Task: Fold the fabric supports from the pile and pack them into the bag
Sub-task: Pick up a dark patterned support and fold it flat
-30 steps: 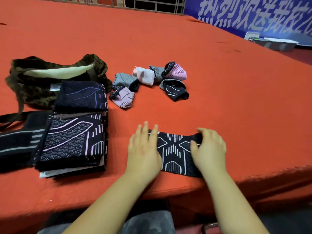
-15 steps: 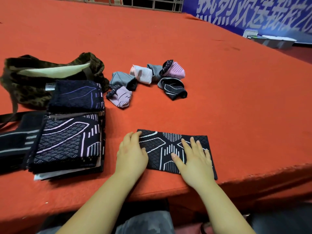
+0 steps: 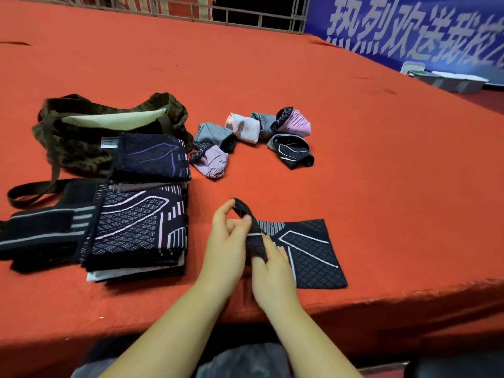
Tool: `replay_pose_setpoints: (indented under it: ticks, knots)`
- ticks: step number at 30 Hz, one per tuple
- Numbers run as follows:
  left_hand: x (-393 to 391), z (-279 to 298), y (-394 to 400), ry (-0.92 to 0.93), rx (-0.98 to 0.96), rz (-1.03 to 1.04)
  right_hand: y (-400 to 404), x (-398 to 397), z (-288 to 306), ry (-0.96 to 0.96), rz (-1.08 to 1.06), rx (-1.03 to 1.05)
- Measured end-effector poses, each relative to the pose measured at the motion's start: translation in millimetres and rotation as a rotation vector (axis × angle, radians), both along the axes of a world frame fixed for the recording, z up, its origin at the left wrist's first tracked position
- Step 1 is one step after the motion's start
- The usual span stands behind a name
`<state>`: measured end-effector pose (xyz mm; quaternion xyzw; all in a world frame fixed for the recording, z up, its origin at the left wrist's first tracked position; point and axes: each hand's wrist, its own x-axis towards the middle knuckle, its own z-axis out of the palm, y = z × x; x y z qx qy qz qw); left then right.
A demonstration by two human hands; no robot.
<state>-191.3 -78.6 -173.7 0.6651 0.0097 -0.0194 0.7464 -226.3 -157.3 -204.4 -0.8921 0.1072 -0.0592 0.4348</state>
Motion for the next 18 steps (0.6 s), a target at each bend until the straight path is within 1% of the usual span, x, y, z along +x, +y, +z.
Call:
replay_pose_setpoints:
  ticks: [2,4,6,7,10,11,12,16,18]
  knots:
    - [-2.4,-1.0,4.2,-0.039,0.012,0.041,13.3,0.4,4.7,-0.067,-0.108,0.296]
    - [-5.3,-5.8,8.1,-0.075,0.095,0.051,17.8,0.0,9.5,-0.134,-0.207,0.493]
    - [-7.6,-13.0,10.3,-0.104,0.180,-0.011,13.0,-1.0,11.4,-0.183,-0.279,0.547]
    - [-7.5,-17.0,10.4,-0.137,0.263,-0.061,8.6,-1.5,12.1,-0.202,-0.296,0.549]
    - [-3.8,-25.9,4.5,-0.296,0.603,-0.226,-10.8,-3.3,18.5,-0.239,-0.297,0.691]
    - [-2.7,-25.9,1.2,-0.321,0.689,-0.274,-19.5,-5.2,21.5,-0.240,-0.309,0.698]
    - [-1.7,-24.8,-2.7,-0.338,0.759,-0.320,-28.8,-8.5,24.8,-0.238,-0.319,0.651]
    - [1.4,-21.4,-18.8,-0.438,0.999,-0.483,-56.3,-27.9,26.1,-0.112,-0.355,0.166]
    - [2.7,-23.8,-26.3,-0.481,1.132,-0.545,-65.5,-35.8,19.6,-0.071,-0.370,0.027]
